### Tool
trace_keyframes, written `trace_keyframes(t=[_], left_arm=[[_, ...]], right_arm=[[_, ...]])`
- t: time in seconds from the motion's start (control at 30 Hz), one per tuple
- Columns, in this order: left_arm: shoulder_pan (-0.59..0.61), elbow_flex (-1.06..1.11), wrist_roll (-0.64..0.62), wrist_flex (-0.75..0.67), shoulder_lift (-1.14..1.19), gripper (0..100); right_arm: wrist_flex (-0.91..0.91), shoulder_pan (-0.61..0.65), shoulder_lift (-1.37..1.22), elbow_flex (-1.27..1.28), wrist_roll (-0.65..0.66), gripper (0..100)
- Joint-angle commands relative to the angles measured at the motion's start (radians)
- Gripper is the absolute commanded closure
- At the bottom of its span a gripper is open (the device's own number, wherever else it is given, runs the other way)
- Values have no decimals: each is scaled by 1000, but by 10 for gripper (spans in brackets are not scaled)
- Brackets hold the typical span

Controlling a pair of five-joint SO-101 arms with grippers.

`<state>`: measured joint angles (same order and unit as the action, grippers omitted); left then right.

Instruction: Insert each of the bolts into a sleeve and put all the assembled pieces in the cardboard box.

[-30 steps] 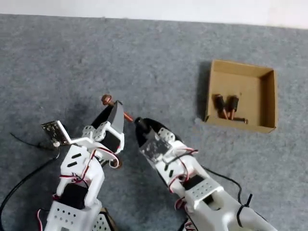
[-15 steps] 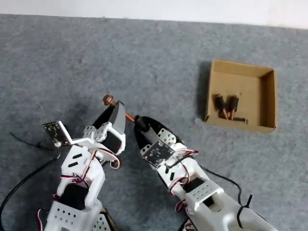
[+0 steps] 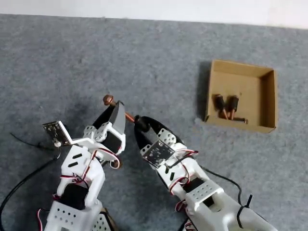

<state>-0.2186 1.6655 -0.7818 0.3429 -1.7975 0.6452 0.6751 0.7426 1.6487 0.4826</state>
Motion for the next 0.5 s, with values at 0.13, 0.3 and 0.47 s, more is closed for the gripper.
trace_keyframes(t=[0.13,0.3,0.47], left_arm=[[-19,-54,-8,-20,-8,991],[-7,-50,-11,-21,-8,993],[-5,-54,-12,-23,-8,991]], right_arm=[[5,8,25,31,9,993],[5,8,25,31,11,993],[7,13,25,31,26,993]])
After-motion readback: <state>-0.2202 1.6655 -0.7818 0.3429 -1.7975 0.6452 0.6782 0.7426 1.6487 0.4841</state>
